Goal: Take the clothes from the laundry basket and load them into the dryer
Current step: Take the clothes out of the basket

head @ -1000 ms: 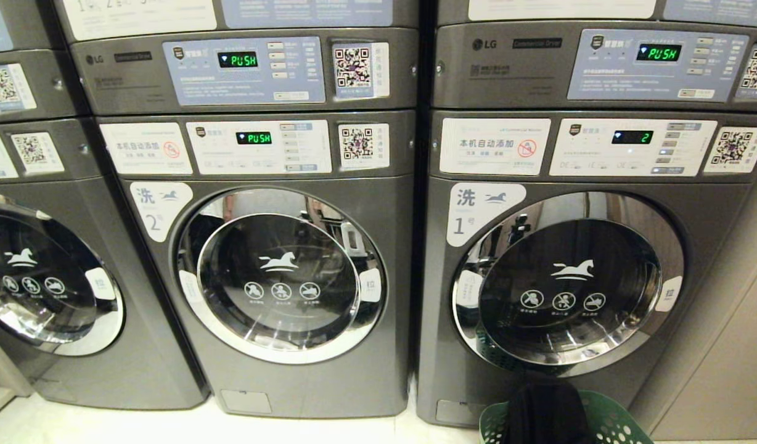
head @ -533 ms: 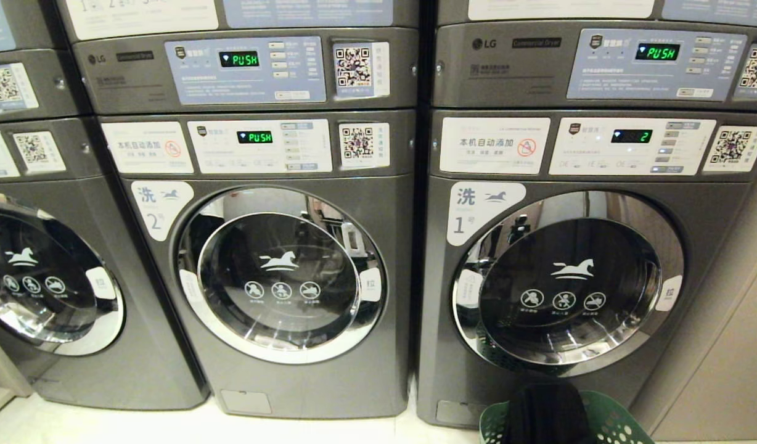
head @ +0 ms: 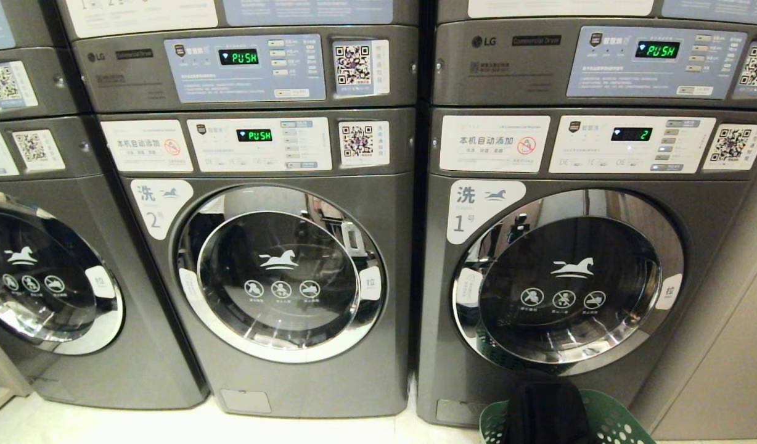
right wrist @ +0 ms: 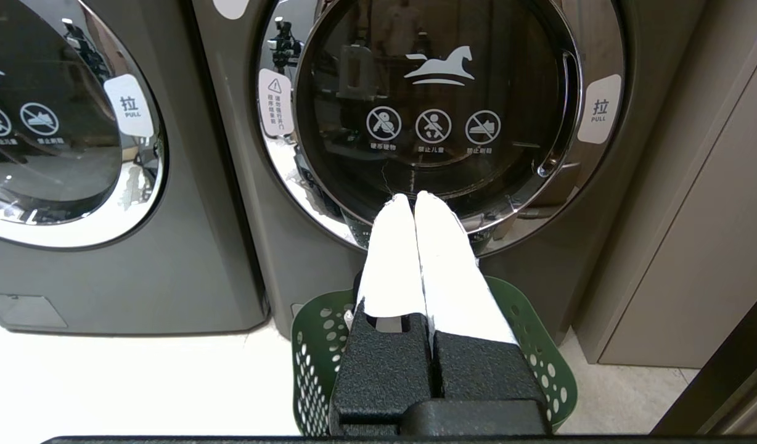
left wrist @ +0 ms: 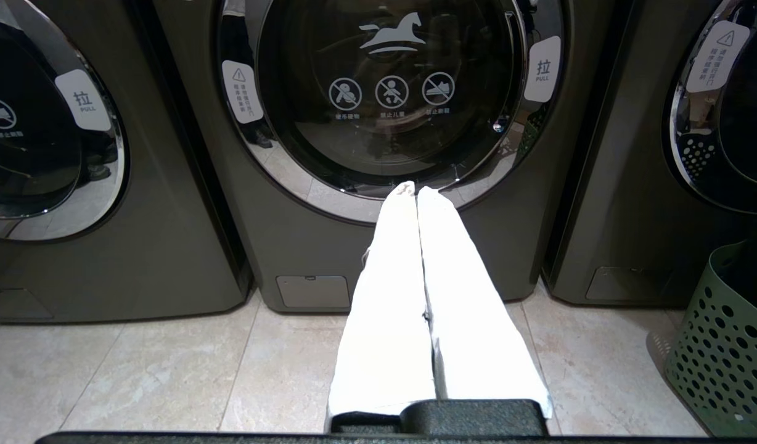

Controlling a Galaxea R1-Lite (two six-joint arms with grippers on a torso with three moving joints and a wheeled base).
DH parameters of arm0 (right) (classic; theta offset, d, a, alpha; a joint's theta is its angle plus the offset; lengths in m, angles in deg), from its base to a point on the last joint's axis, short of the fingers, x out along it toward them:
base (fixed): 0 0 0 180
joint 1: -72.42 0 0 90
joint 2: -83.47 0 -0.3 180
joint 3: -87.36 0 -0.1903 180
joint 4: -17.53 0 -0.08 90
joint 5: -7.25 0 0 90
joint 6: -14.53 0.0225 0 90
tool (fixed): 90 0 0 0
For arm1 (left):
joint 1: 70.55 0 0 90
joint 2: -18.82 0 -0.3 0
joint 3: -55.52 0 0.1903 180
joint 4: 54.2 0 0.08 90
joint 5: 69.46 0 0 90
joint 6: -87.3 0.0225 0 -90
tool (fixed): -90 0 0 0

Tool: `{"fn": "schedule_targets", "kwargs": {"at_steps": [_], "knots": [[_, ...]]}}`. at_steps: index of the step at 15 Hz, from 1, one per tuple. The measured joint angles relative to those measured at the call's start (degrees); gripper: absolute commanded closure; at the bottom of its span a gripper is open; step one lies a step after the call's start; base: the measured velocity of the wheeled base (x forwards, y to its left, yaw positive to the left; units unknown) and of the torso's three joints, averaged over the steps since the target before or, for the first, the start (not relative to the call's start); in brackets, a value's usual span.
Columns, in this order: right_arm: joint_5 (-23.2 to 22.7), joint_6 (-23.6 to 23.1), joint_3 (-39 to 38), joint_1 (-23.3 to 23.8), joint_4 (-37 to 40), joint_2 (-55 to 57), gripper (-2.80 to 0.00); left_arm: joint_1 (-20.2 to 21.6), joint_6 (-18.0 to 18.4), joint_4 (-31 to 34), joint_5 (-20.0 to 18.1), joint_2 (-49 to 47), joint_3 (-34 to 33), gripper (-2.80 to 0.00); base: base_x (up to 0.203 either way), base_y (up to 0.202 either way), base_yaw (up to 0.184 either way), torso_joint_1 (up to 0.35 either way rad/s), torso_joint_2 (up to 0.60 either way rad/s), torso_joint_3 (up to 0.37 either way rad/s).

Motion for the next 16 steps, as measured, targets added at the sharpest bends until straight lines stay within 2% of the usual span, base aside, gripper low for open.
{"fn": "schedule_targets", "kwargs": {"at_steps": [16], "knots": [[0.00,0.02,0.00,0.00,0.00,0.00,0.00,0.00,-0.13,0.02,0.07,0.00,0.01,0.00,0.000,0.000,0.000,0.000,0.00,0.000]]}}
